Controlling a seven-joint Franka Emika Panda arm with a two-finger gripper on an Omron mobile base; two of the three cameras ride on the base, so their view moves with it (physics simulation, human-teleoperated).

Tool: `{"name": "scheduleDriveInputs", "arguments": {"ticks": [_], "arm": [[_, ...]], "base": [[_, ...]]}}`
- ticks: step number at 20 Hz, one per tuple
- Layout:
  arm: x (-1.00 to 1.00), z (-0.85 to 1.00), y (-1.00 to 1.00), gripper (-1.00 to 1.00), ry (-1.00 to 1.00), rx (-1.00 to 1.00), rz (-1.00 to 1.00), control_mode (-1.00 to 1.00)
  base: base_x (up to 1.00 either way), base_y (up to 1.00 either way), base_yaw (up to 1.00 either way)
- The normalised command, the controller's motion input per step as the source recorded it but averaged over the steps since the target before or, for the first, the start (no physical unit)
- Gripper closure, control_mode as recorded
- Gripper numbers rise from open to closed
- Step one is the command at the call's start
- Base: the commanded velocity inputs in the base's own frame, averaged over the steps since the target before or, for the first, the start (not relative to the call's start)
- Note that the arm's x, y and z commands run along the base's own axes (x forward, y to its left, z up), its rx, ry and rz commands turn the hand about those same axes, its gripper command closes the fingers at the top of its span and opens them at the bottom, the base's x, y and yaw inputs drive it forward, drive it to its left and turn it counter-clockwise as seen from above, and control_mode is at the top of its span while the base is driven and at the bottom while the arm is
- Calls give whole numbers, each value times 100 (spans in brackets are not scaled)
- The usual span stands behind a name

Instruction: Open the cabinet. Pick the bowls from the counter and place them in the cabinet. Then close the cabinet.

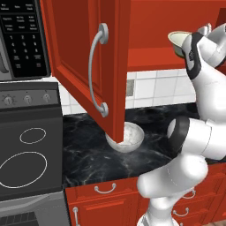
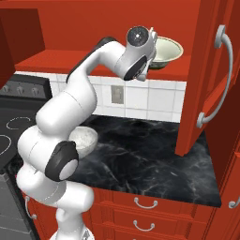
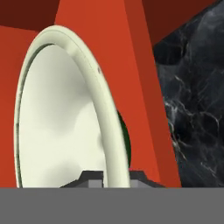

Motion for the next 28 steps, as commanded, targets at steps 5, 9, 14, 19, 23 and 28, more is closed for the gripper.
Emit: {"name": "scheduleDriveInputs", "arguments": {"ticks": [5, 9, 14, 19, 23, 28], "arm": [[44, -18, -10, -100, 0, 1, 3, -100], [21, -3, -3, -100, 0, 0, 2, -100], [-6, 2, 0, -100, -3, 0, 0, -100], [-55, 19, 0, -100, -18, 0, 0, -100], [-96, 7, 2, -100, -30, 0, 0, -100], [-100, -2, 14, -100, -20, 0, 0, -100]], "base": [[0, 0, 0], [0, 0, 0], [0, 0, 0], [0, 0, 0], [0, 0, 0], [0, 0, 0]]}}
